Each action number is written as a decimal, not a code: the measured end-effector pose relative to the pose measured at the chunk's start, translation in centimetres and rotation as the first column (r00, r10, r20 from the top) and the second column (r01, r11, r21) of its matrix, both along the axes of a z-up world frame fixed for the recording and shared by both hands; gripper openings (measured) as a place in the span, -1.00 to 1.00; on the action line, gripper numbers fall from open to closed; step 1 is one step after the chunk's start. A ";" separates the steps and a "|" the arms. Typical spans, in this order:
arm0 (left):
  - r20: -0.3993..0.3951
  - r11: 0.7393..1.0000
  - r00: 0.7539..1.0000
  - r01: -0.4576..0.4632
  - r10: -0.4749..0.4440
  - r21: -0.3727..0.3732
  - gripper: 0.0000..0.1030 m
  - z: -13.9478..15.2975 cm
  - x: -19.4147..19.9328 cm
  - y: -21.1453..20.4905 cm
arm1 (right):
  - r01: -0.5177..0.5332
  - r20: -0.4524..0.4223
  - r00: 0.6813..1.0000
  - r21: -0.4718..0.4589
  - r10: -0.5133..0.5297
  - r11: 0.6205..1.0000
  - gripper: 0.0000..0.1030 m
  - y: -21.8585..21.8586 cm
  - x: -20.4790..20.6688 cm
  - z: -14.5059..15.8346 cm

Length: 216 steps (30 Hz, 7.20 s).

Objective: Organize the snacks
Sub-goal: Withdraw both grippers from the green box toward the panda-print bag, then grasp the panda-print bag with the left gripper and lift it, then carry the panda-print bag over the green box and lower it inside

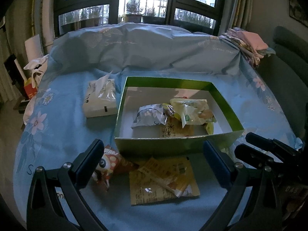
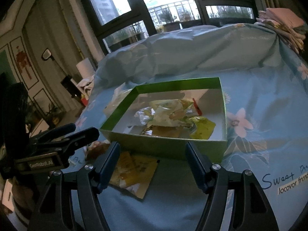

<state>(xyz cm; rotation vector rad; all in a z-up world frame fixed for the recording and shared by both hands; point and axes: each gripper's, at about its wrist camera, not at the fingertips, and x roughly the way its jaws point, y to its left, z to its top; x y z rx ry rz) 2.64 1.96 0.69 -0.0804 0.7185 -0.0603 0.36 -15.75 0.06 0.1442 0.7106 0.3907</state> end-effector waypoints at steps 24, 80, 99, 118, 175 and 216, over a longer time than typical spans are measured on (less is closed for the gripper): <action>-0.127 0.935 0.978 -0.197 0.166 -0.294 0.99 -2.9 -2.9 11.2 | -0.060 -0.094 0.994 0.004 0.060 0.998 0.36 3.3 -0.4 -2.5; -0.150 0.913 0.986 -0.124 0.070 -0.388 0.06 -5.1 -0.6 12.0 | -0.415 -0.054 0.908 -0.236 0.415 0.879 -0.59 17.7 3.1 -6.8; 0.004 0.965 1.000 0.003 -0.002 -0.263 0.06 1.9 -3.6 5.9 | -0.327 0.125 0.929 -0.167 0.349 0.930 -0.59 12.7 -1.4 -0.2; 0.060 0.964 0.987 0.159 -0.150 -0.213 0.06 4.5 -1.7 -1.3 | -0.185 0.206 0.956 -0.135 0.210 0.973 -0.59 5.9 -2.0 2.6; 0.009 0.923 0.987 0.153 -0.160 -0.354 0.06 -2.8 11.8 1.8 | -0.105 0.044 0.991 -0.356 0.129 0.928 -0.59 8.9 10.3 -2.2; -0.016 0.941 0.988 0.139 -0.151 -0.308 0.10 -3.6 12.0 1.8 | -0.122 -0.012 0.992 -0.334 0.125 0.935 -0.58 9.1 10.9 -2.8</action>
